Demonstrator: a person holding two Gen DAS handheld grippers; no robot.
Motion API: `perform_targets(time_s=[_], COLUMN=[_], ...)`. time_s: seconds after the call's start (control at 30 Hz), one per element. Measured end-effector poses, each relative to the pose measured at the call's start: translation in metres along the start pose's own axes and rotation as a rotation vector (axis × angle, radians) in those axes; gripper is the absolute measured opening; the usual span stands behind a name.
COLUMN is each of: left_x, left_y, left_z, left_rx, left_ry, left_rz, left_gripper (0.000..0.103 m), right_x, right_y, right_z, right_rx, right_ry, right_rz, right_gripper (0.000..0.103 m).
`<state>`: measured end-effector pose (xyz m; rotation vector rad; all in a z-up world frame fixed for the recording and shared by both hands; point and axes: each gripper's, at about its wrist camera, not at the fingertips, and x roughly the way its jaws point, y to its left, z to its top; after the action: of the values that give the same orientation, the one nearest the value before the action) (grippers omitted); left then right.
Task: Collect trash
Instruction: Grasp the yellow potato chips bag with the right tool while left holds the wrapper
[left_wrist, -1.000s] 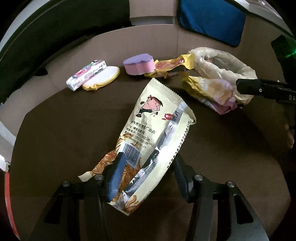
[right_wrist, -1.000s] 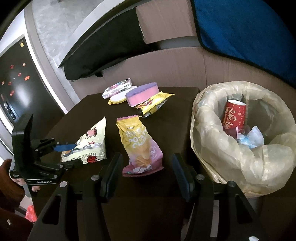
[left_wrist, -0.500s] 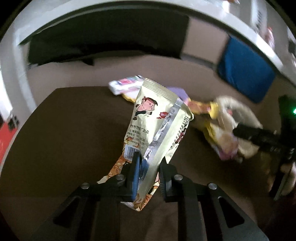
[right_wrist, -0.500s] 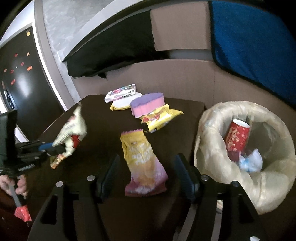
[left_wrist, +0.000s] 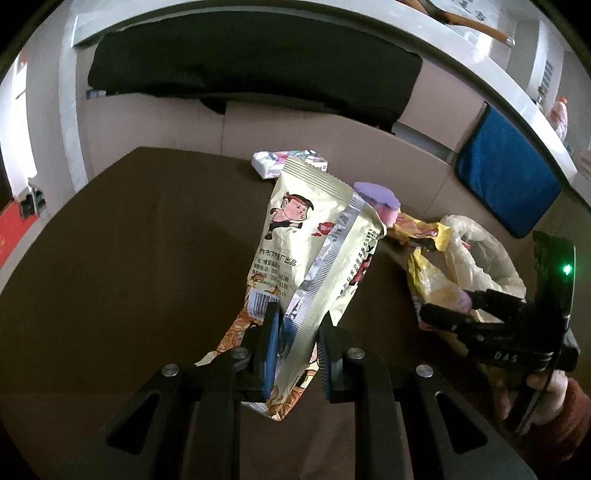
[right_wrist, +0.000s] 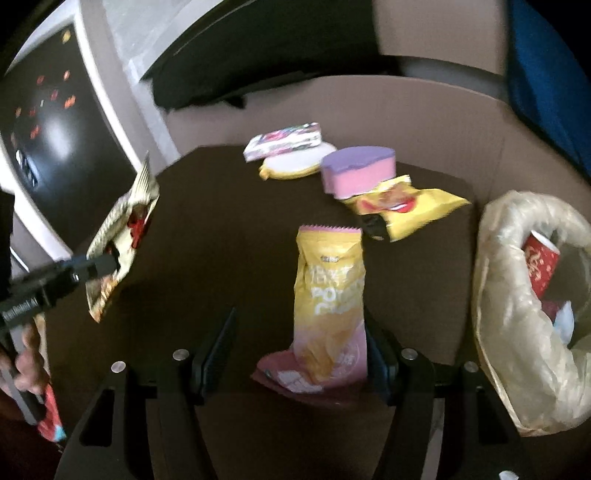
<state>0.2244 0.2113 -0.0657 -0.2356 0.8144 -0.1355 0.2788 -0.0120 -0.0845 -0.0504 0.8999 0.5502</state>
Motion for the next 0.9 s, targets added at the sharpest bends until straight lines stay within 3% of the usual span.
perform_targets(time_s=[0.3, 0.5, 0.73, 0.9], left_x=[0.001, 0.004, 0.007, 0.000], left_y=[0.015, 0.014, 0.009, 0.000], left_z=[-0.005, -0.008, -0.010, -0.007], left_rx=[-0.061, -0.071, -0.048, -0.030], left_ry=[-0.008, -0.006, 0.000, -0.024], left_rz=[-0.043, -0.047, -0.038, -0.052], left_gripper=[0.019, 0.019, 0.019, 0.019], right_x=[-0.012, 0.001, 0.020, 0.000], right_y=[-0.001, -0.009, -0.008, 0.002], right_z=[-0.001, 0.005, 0.006, 0.010], right_rx=[0.013, 0.048, 0.028, -0.016], right_ry=[-0.035, 0.010, 0.062, 0.016], right_rz=[-0.061, -0.051, -0.080, -0.037], right_gripper=[0.061, 0.060, 0.033, 0.027])
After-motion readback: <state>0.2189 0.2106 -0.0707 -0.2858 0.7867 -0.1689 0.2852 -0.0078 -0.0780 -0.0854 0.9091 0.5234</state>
